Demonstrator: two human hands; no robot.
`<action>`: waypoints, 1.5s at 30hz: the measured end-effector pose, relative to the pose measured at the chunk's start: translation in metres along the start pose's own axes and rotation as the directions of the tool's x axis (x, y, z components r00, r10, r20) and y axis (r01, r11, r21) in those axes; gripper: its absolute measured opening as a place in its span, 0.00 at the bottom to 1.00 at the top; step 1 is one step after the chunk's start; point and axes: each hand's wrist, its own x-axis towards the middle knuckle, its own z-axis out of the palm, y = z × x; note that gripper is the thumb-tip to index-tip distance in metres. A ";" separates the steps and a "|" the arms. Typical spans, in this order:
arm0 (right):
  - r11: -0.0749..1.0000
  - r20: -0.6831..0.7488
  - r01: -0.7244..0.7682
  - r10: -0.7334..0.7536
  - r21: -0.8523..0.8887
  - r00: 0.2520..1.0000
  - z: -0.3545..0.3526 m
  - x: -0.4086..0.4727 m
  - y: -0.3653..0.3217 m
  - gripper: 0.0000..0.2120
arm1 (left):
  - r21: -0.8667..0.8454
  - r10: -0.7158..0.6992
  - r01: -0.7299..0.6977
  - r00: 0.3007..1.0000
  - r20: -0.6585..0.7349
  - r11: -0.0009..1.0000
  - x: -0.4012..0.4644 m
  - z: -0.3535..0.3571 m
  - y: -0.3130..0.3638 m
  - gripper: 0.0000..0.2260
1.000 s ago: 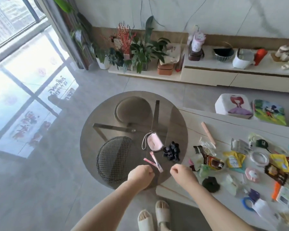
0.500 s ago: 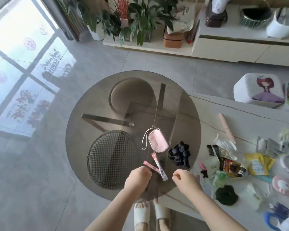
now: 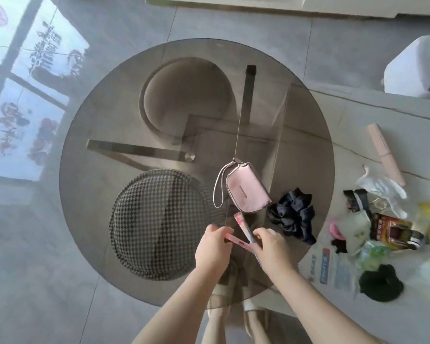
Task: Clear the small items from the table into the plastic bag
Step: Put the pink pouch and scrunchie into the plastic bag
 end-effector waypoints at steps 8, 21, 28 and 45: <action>0.994 -0.154 -0.045 0.029 -0.100 0.988 0.034 0.009 0.004 0.07 | 0.175 0.098 -0.094 0.995 -0.017 0.980 0.025 0.020 -0.010 0.10; 0.995 -0.173 -0.053 0.068 0.086 0.983 -0.029 -0.004 0.008 0.07 | 0.010 0.022 -0.024 0.986 0.164 1.000 0.017 -0.018 0.007 0.05; 0.964 -0.362 -0.246 0.267 0.103 0.893 -0.071 0.005 0.025 0.15 | -0.144 -0.058 0.071 0.994 0.093 0.987 0.031 -0.033 0.055 0.12; 0.982 -0.159 -0.185 0.177 -0.039 0.971 -0.045 0.043 0.050 0.49 | 0.036 -0.219 0.229 0.957 -0.190 0.973 0.097 -0.017 0.082 0.47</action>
